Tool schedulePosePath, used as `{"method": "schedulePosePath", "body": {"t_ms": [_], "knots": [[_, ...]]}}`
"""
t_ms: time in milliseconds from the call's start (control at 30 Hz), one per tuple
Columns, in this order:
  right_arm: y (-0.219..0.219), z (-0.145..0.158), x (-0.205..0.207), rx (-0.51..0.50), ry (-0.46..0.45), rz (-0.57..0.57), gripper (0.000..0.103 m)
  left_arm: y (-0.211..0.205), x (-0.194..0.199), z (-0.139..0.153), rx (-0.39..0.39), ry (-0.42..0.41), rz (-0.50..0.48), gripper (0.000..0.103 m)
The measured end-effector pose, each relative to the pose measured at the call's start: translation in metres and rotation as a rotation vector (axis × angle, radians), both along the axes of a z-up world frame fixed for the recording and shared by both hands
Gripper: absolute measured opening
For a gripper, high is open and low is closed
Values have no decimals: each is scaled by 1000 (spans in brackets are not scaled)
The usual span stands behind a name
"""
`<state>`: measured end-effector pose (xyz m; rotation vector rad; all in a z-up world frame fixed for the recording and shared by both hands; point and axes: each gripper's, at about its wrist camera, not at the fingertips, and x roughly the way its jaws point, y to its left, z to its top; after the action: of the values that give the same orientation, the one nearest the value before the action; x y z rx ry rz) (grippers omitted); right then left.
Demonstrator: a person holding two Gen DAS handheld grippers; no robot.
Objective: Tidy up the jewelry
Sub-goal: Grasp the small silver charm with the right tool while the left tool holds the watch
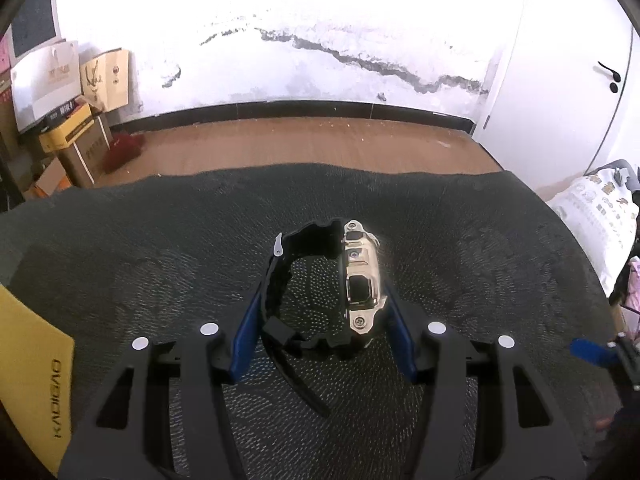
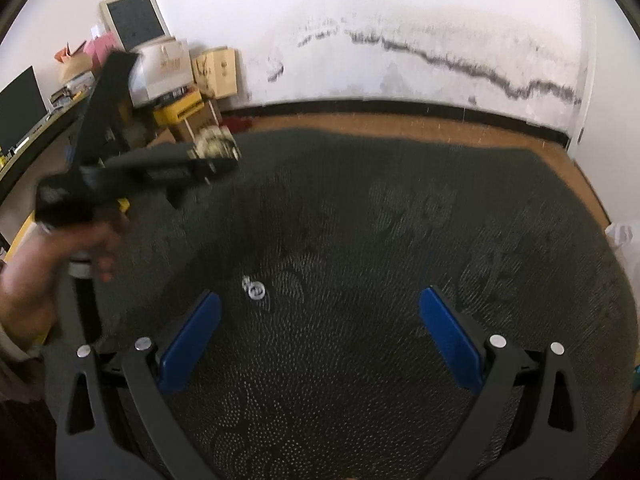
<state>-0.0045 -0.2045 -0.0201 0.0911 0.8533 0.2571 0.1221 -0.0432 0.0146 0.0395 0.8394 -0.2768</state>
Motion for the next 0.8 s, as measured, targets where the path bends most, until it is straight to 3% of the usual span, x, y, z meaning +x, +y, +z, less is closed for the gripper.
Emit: {"method": "schedulePosePath", "body": {"t_ms": [100,200,367,500,633,800], "knots": [[3,-13,8,79,72,37,97,6,-11,10,0,-6,2,54],[11,-12,12,115,44,72,97,17,-24,20,-5,-16,7,54],[34,-6,19,83,-13,168,97,42,-51,25,-17,-22,19,55],[55,-16,22,-39,-7,215,97,59,-67,21,-20,-20,31,55],[62,-26,33,-62,34,234,70,68,-74,21,-9,-40,31,55],[72,-34,36,-138,20,253,67,79,-79,22,-14,-73,35,55]]}}
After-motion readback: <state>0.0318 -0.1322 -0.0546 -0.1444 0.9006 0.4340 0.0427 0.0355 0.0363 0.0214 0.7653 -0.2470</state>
